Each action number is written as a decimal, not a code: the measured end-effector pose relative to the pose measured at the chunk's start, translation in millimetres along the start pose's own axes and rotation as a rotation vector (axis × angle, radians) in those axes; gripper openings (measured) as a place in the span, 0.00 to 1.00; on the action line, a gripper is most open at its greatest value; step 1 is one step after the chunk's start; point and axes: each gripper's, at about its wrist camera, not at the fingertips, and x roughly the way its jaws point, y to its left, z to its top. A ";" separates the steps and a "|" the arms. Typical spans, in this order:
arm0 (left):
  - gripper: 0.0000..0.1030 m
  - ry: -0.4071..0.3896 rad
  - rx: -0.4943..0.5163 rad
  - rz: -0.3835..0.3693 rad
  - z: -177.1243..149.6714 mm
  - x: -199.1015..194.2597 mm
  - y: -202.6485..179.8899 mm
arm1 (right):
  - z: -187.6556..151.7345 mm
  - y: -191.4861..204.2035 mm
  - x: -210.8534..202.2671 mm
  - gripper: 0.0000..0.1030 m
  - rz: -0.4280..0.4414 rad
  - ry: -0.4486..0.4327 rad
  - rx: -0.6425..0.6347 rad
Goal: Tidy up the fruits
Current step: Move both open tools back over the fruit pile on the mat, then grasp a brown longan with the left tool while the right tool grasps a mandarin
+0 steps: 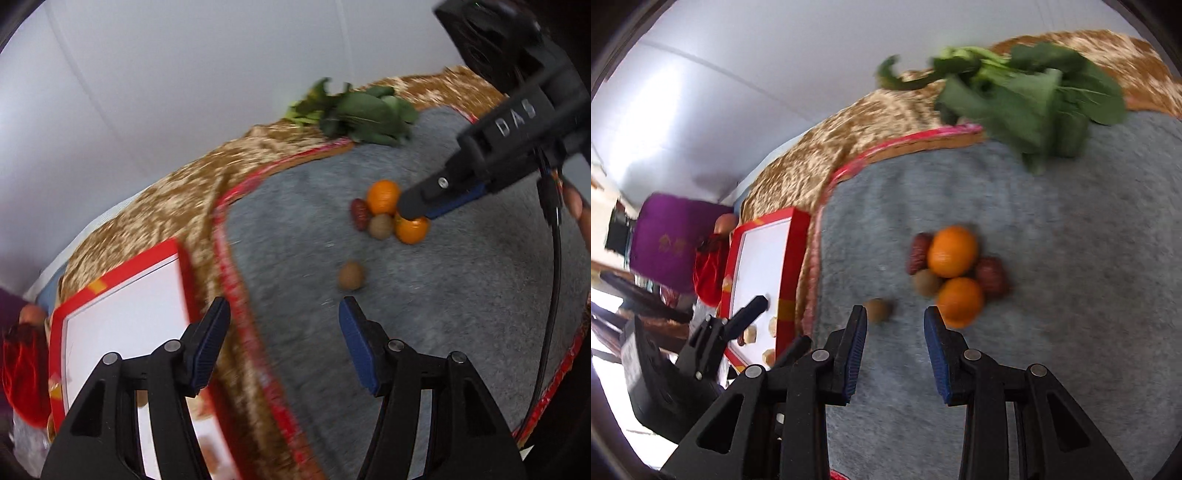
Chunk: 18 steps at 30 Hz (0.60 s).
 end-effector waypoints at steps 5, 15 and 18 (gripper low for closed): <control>0.58 0.015 0.001 -0.056 10.8 15.5 -10.0 | 2.1 -21.1 5.1 0.34 -0.052 0.024 0.069; 0.58 0.033 -0.012 -0.117 10.2 33.6 -15.4 | 4.3 -23.1 28.3 0.37 -0.094 0.027 0.109; 0.57 0.034 -0.045 -0.144 11.7 36.6 -11.9 | 5.2 -23.7 31.4 0.37 -0.089 0.016 0.119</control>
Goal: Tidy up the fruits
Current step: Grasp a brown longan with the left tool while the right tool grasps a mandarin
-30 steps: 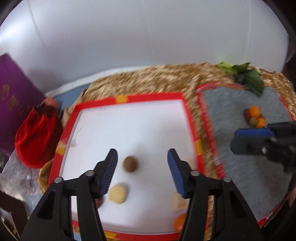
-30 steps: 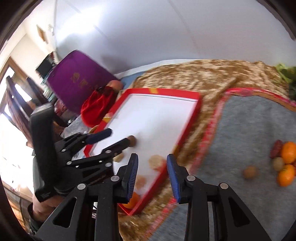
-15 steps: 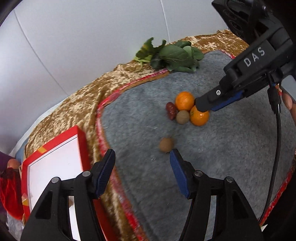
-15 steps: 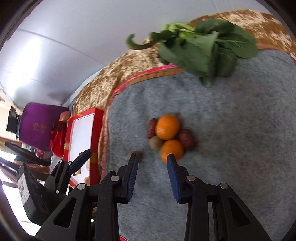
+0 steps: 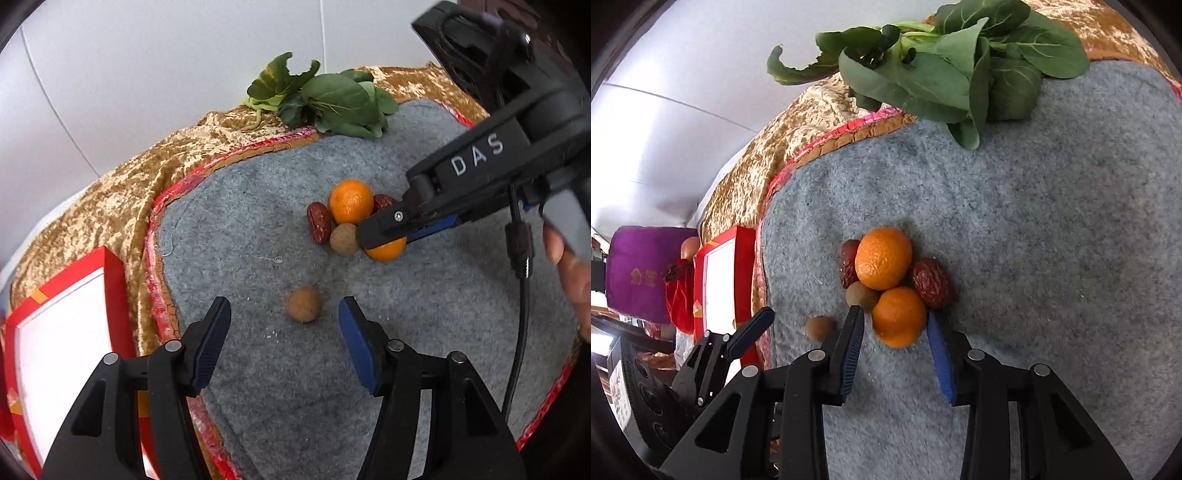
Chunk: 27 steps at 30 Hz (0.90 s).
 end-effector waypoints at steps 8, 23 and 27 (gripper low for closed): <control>0.26 0.036 0.021 -0.049 0.5 12.7 -8.5 | 2.3 -5.6 1.1 0.36 0.025 -0.006 0.020; 0.19 0.042 -0.025 -0.083 4.6 18.5 -11.2 | -2.8 1.2 -5.0 0.29 0.046 -0.015 -0.005; 0.19 0.034 -0.050 -0.071 3.1 8.2 -1.6 | -5.4 9.5 -9.3 0.29 0.069 -0.021 -0.026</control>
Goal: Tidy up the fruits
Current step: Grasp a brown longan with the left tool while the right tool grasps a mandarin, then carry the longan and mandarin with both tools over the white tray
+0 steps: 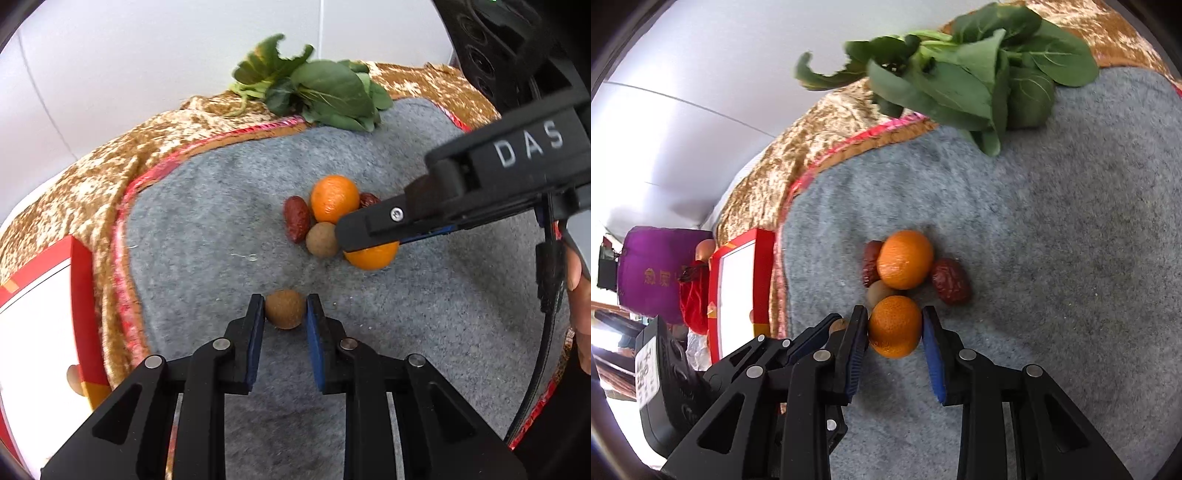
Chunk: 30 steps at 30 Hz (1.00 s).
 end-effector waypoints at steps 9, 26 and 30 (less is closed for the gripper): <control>0.19 -0.081 -0.107 0.064 -17.9 -58.8 43.0 | -16.3 60.7 13.6 0.29 0.115 0.013 -0.105; 0.19 -0.034 -0.468 0.320 -85.9 -102.5 167.0 | -65.6 174.7 57.9 0.29 0.190 -0.074 -0.395; 0.19 -0.007 -0.510 0.353 -101.1 -107.5 185.6 | -73.5 187.4 76.6 0.29 0.186 -0.055 -0.426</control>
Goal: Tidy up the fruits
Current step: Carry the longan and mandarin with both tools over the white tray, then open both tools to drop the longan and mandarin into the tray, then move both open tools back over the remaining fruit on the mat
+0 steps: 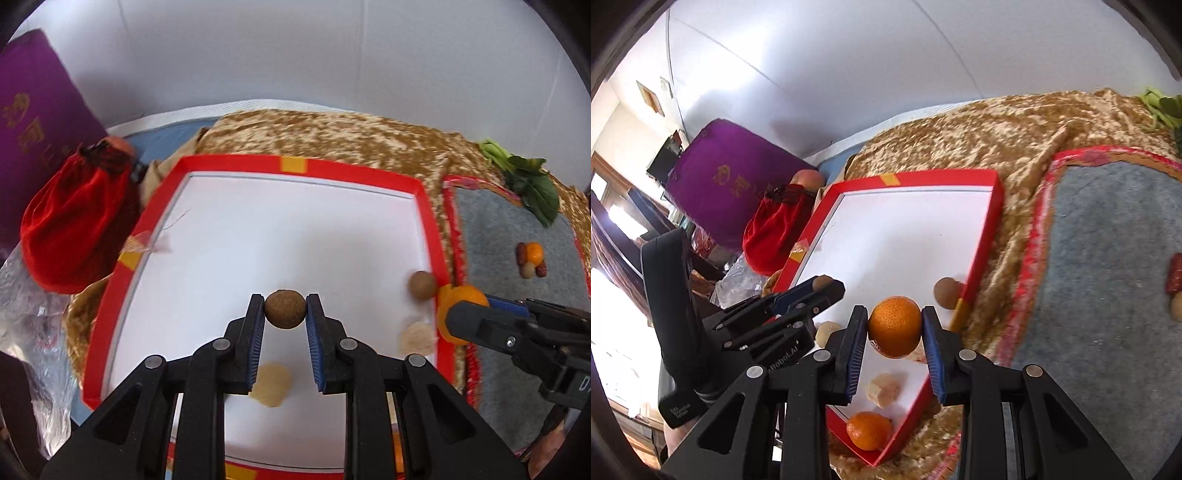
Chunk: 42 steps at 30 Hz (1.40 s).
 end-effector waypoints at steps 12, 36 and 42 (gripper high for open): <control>0.19 0.072 -0.019 0.054 -6.5 11.6 15.6 | -18.6 22.2 32.3 0.29 -0.033 0.045 -0.104; 0.59 -0.109 -0.013 0.354 8.2 -19.5 -5.5 | -7.9 21.7 -18.4 0.39 0.009 -0.020 -0.088; 0.66 -0.211 0.191 0.265 8.3 -21.9 -81.5 | 3.6 -27.0 -71.8 0.42 -0.048 -0.088 -0.015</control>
